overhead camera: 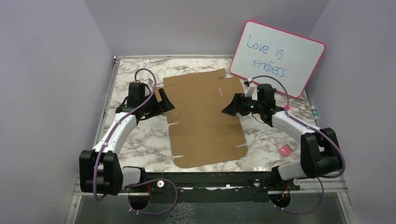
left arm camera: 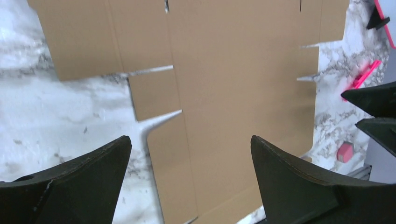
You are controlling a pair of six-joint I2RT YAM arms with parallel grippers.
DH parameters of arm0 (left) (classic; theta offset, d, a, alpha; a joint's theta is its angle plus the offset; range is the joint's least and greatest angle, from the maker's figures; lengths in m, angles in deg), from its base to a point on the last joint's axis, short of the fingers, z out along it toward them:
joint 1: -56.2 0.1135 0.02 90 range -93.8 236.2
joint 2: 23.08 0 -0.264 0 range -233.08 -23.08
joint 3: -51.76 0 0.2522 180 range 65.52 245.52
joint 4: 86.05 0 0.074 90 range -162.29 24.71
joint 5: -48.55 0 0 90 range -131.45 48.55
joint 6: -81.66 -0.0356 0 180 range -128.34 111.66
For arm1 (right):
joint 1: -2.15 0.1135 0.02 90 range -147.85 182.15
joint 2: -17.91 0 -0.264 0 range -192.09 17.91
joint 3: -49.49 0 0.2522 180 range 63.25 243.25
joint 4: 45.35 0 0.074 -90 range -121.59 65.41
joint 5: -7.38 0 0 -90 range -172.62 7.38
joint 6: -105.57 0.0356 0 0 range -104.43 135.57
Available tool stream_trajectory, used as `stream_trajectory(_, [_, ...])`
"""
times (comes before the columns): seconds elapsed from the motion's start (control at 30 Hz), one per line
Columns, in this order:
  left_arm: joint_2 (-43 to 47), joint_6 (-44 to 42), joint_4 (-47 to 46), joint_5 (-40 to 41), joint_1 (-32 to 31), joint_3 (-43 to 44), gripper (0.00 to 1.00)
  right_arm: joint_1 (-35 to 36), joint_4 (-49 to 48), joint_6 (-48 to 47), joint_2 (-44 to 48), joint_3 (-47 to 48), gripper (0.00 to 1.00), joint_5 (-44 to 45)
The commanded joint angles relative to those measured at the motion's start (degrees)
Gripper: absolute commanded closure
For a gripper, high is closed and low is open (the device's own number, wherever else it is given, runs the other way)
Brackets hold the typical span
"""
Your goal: Fold the paper box
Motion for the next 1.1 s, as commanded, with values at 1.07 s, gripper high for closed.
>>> stream_trajectory(1.07, [-6.79,7.34,-16.83,-7.06,-13.69,-15.64,0.01,5.83,3.91,3.96,3.2,-13.63,0.12,5.18])
